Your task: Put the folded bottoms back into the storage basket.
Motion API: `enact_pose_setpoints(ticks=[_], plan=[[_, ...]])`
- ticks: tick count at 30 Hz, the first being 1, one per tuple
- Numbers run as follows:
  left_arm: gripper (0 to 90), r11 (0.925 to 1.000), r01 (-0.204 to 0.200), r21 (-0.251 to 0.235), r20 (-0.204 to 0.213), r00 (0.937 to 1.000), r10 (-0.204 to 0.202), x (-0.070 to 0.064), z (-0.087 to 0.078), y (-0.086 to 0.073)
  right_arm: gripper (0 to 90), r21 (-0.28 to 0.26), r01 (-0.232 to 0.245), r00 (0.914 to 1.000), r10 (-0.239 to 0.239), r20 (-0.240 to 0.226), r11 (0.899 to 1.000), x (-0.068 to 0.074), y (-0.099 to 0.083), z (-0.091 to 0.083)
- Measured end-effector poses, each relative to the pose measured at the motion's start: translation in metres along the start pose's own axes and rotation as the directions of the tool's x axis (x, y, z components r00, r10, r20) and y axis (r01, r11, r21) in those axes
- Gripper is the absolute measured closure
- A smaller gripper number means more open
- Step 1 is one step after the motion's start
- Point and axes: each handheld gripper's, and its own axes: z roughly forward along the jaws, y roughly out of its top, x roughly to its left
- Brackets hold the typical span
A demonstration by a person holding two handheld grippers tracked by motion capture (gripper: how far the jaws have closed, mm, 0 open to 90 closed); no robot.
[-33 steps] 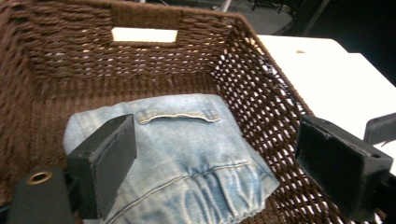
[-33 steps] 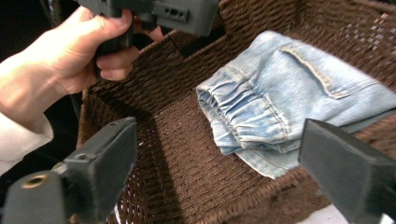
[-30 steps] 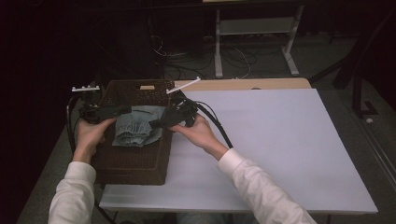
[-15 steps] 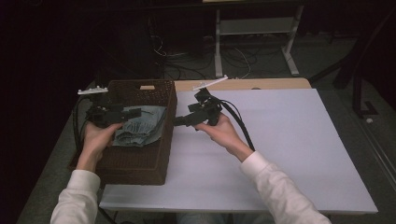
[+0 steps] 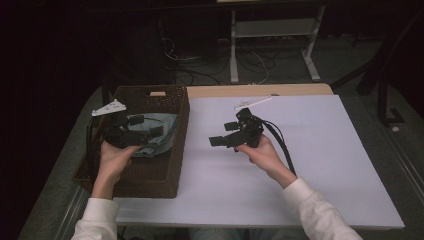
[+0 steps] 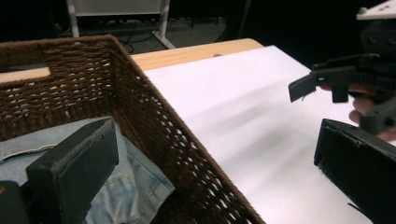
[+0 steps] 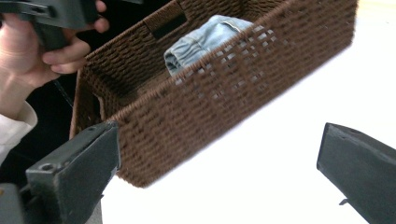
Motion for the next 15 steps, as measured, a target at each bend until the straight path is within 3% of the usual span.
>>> enact_pose_setpoints(ticks=[5, 15], plan=[[0.0, 0.9993, -0.037, 0.011, 0.005, 0.9993, 0.037, -0.009, -0.004, -0.002, 0.0, -0.021, -0.007, 0.9999, 0.007, 0.015, 1.000, -0.005, -0.015, -0.017], [0.0, 0.9995, -0.024, -0.021, 0.016, 0.9996, 0.025, -0.013, -0.006, -0.010, 0.0, -0.061, 0.020, 0.9973, -0.016, 0.071, 0.998, -0.012, -0.032, -0.055]])
